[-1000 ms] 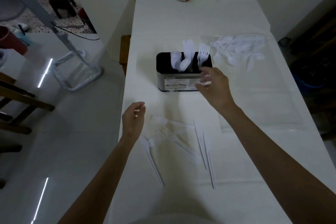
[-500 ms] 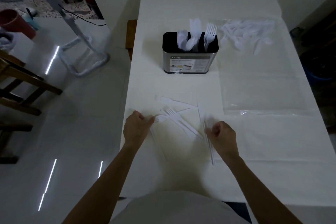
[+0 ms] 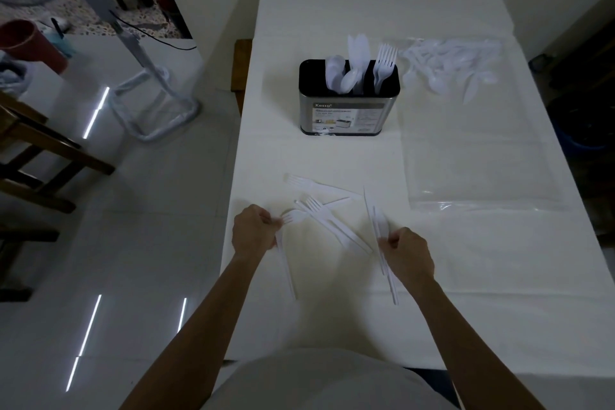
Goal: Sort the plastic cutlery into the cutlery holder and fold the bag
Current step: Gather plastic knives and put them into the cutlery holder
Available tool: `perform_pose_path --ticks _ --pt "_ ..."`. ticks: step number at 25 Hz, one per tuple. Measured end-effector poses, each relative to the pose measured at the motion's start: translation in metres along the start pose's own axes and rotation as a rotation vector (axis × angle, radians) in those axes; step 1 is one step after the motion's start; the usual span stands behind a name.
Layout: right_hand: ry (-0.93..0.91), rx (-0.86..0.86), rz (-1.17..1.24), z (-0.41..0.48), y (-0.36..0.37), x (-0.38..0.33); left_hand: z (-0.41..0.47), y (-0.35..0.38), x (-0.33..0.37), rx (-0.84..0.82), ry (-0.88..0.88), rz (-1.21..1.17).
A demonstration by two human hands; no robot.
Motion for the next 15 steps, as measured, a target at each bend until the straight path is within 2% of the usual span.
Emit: perform_pose_path --ticks 4,6,10,15 --pt "0.025 -0.01 0.006 0.002 0.002 0.0 -0.007 -0.001 -0.001 0.023 0.025 0.055" --pt "0.018 -0.035 -0.002 0.007 0.001 -0.003 -0.01 -0.003 -0.004 0.047 0.013 0.009" --pt "-0.022 -0.119 -0.075 0.017 0.001 -0.01 -0.007 0.003 -0.012 -0.023 0.003 -0.135" --pt "0.015 0.083 0.146 0.019 -0.011 -0.022 -0.014 -0.003 -0.006 -0.02 0.042 -0.309"
Point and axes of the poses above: each hand's wrist, its own z-axis towards the middle knuckle, its own y-axis out of the palm, x = y × z, the point moved 8 cm from there along z, towards the middle knuckle
